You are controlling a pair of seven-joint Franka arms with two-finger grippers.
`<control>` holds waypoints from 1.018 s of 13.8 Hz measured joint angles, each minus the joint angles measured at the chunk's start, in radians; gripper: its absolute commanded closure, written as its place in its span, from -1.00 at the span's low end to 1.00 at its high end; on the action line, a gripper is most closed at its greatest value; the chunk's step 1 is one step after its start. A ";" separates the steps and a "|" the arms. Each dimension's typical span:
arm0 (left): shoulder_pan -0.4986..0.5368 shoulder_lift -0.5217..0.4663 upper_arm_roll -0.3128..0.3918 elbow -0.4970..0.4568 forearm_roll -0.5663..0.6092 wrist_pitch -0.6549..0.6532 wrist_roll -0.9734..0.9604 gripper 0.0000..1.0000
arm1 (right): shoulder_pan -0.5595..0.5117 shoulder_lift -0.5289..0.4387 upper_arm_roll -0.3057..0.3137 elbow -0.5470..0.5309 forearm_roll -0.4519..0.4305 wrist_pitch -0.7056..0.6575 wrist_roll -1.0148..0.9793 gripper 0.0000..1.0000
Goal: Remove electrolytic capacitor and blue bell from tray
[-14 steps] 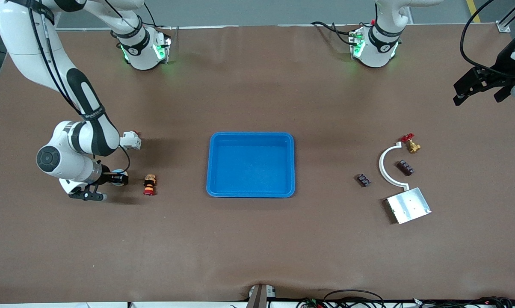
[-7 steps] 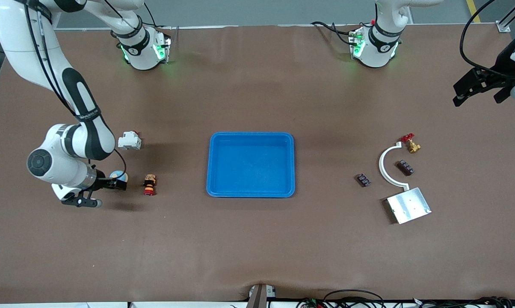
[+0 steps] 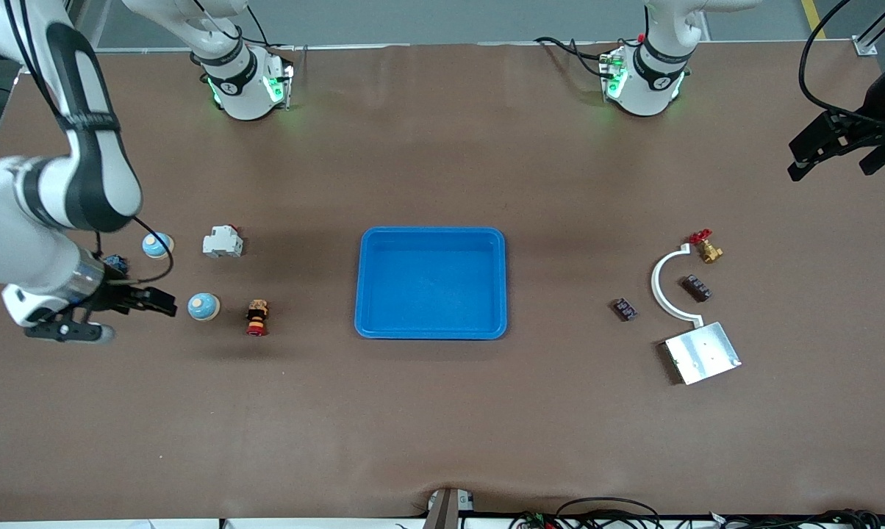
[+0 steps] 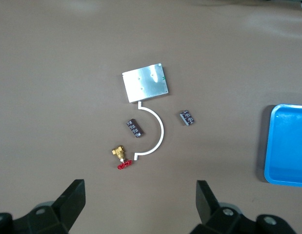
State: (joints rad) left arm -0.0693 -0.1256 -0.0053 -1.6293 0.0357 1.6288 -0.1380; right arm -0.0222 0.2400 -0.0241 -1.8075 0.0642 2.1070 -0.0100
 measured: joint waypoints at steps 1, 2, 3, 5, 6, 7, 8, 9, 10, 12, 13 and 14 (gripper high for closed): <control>0.000 0.000 0.000 0.000 0.000 0.000 0.000 -1.00 | 0.000 -0.040 0.001 0.015 -0.014 -0.048 0.000 -1.00; -0.001 0.001 0.000 0.000 0.000 0.000 0.000 -1.00 | 0.000 -0.074 0.001 0.031 -0.030 -0.093 0.000 -1.00; -0.001 0.002 0.000 0.000 0.000 0.000 0.000 -1.00 | 0.000 -0.102 0.001 0.048 -0.044 -0.136 0.000 -1.00; -0.001 0.004 0.000 0.000 0.000 -0.001 0.000 -1.00 | 0.000 -0.144 0.003 0.086 -0.067 -0.225 0.000 -1.00; -0.001 0.004 0.000 0.000 0.000 -0.001 0.000 -1.00 | 0.000 -0.163 0.003 0.103 -0.076 -0.264 0.000 -1.00; -0.001 0.004 0.000 0.000 0.000 -0.001 0.000 -1.00 | 0.000 -0.183 0.003 0.115 -0.084 -0.294 0.000 -1.00; -0.001 0.004 0.000 0.000 0.000 -0.001 0.000 -1.00 | 0.000 -0.203 0.003 0.121 -0.088 -0.321 0.000 -1.00; -0.001 0.004 0.000 0.000 0.000 -0.002 0.000 -1.00 | 0.000 -0.221 0.002 0.124 -0.089 -0.342 0.000 -1.00; -0.001 0.004 0.000 0.000 0.000 -0.003 0.000 -1.00 | 0.000 -0.237 0.002 0.129 -0.089 -0.364 0.000 -1.00; -0.002 0.004 -0.002 0.000 0.000 -0.006 0.000 -1.00 | 0.000 -0.248 0.001 0.180 -0.089 -0.438 0.001 -1.00; -0.002 0.004 -0.008 0.000 0.000 -0.006 -0.001 -1.00 | 0.000 -0.248 0.000 0.213 -0.089 -0.481 0.003 -1.00; -0.003 0.004 -0.015 0.000 0.000 -0.006 -0.003 -1.00 | 0.000 -0.248 -0.003 0.237 -0.089 -0.511 0.006 -1.00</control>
State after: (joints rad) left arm -0.0722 -0.1216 -0.0206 -1.6290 0.0357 1.6228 -0.1407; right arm -0.0224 -0.0083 -0.0269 -1.5709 -0.0245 1.5961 -0.0038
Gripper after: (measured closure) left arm 0.000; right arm 0.000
